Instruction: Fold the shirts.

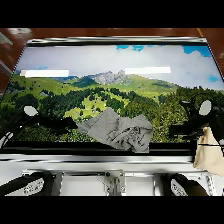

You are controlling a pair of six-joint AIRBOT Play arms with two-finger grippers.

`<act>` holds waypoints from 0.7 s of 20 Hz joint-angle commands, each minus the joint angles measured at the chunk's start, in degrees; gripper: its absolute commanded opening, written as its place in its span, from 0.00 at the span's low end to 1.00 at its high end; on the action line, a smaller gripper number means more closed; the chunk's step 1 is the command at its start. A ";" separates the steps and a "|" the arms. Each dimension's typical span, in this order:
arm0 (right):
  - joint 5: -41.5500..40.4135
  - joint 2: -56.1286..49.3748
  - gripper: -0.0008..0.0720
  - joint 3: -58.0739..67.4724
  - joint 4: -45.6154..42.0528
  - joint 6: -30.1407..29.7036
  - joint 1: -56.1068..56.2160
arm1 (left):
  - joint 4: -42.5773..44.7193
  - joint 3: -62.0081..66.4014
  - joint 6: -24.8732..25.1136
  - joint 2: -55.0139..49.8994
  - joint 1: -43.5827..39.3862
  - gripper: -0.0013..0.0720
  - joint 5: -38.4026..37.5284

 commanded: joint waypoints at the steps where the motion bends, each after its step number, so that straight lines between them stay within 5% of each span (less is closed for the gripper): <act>1: -0.92 0.00 0.96 -0.28 4.07 1.01 0.00 | -2.78 -0.50 0.07 -2.97 -3.19 0.98 4.96; 5: -1.31 0.04 0.96 -5.44 11.69 0.48 0.00 | -7.52 -0.46 -0.44 -6.16 -7.34 0.95 12.41; 7: -3.13 0.04 0.96 -9.09 17.68 -0.68 0.02 | -7.50 -0.44 -0.98 -7.37 -7.58 0.64 12.63; 9: -7.10 0.04 0.96 -12.85 22.71 -1.03 0.00 | -7.50 -0.42 -0.96 -7.54 -7.13 0.57 12.39; 10: -9.88 0.02 0.96 -14.88 24.79 -0.90 0.04 | -7.50 -0.15 0.55 -7.50 -6.82 0.25 11.34; 11: -12.90 0.02 0.96 -16.81 27.08 -0.15 0.07 | -7.50 0.26 3.06 -7.30 -6.67 0.07 10.01; 14: -19.85 -0.02 0.96 -22.40 37.94 -1.14 0.07 | -7.45 1.51 5.73 -5.01 -6.58 0.07 7.54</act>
